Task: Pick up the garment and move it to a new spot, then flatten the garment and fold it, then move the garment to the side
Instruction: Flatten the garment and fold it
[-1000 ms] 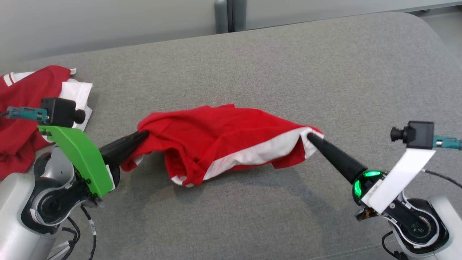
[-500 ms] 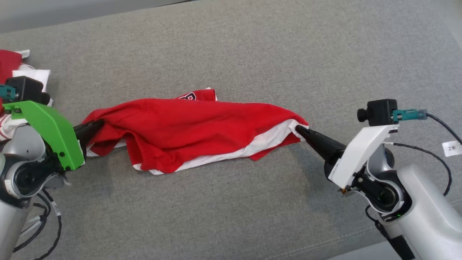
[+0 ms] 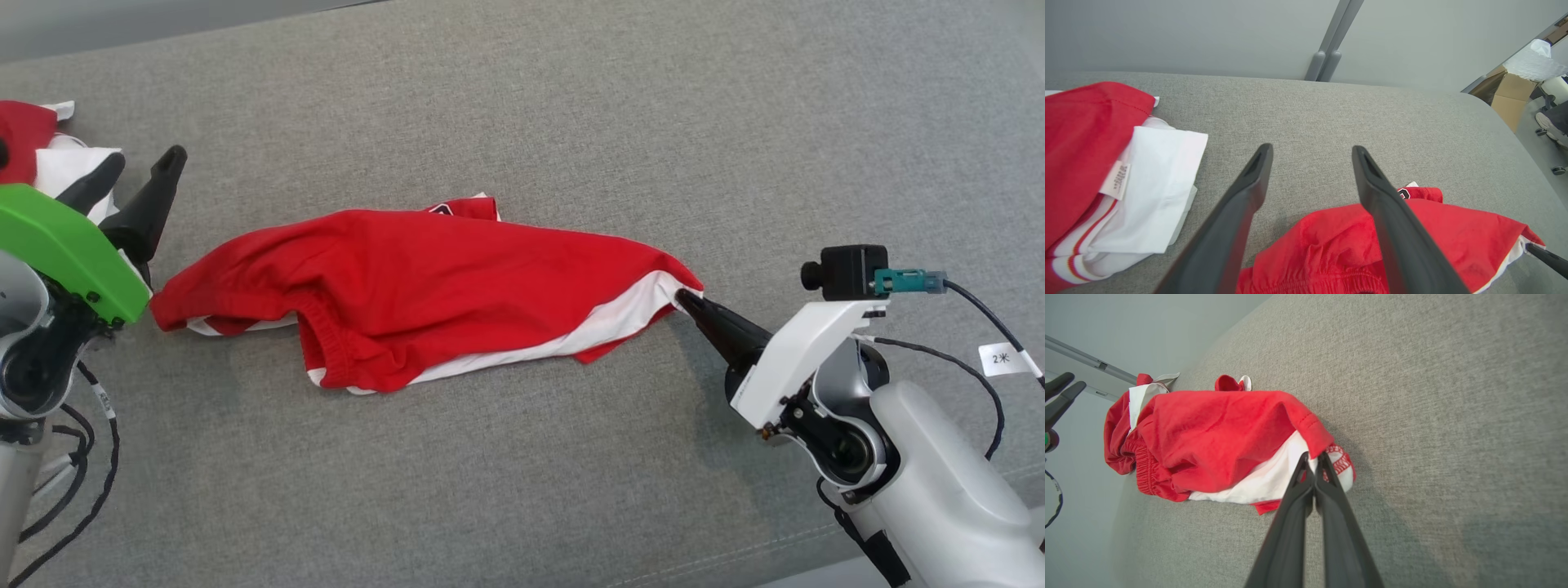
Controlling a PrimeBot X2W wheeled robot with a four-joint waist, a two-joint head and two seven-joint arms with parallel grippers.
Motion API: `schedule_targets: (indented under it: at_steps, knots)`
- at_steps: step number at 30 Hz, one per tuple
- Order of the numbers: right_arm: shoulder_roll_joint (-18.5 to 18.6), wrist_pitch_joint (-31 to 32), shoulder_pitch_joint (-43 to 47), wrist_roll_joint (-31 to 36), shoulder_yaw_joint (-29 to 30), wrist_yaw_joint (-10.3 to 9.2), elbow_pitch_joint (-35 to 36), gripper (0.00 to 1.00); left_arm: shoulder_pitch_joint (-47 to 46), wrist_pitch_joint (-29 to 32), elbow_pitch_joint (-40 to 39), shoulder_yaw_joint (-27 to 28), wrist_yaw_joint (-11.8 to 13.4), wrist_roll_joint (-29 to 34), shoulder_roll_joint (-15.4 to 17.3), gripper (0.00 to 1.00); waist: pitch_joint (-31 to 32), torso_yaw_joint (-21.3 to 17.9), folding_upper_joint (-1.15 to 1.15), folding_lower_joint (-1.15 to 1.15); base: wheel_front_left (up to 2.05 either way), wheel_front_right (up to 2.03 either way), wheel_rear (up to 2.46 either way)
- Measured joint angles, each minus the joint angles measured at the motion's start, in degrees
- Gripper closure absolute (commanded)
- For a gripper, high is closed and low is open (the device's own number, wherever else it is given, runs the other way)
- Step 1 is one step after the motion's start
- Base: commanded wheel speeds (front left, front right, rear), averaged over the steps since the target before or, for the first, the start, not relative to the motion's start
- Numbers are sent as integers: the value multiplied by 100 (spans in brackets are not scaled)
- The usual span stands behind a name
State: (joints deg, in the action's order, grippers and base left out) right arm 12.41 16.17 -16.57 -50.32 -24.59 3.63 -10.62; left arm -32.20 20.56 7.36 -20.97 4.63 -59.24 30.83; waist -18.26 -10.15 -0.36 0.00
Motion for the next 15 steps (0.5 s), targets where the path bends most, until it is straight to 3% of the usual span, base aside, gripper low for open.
schedule_targets:
  at_steps: [1,2,4,6,10,15]
  knots:
    - [2,-60,-5,52,5,0,-48,85,49,-141,-122,62,0,0,-7,0,29,16,0,0,0,0,0]
    - [4,-126,-5,96,23,0,-87,56,140,-247,-253,73,-1,-2,-25,0,58,34,0,0,0,0,0]
    - [1,-269,-4,103,93,-1,-147,41,470,-376,-476,-10,-43,-57,-175,0,103,84,0,0,0,0,0]
    - [8,-379,1,105,159,-1,-189,0,910,-433,-614,-314,-165,-55,-368,0,136,146,0,0,0,0,0]
    - [48,-593,42,207,210,5,-255,0,1633,-654,-621,-904,-372,143,-537,0,180,299,0,0,0,0,0]
    - [205,-843,69,452,209,52,-281,0,1835,-1112,-610,-1212,-624,566,-625,0,224,479,0,0,0,0,0]
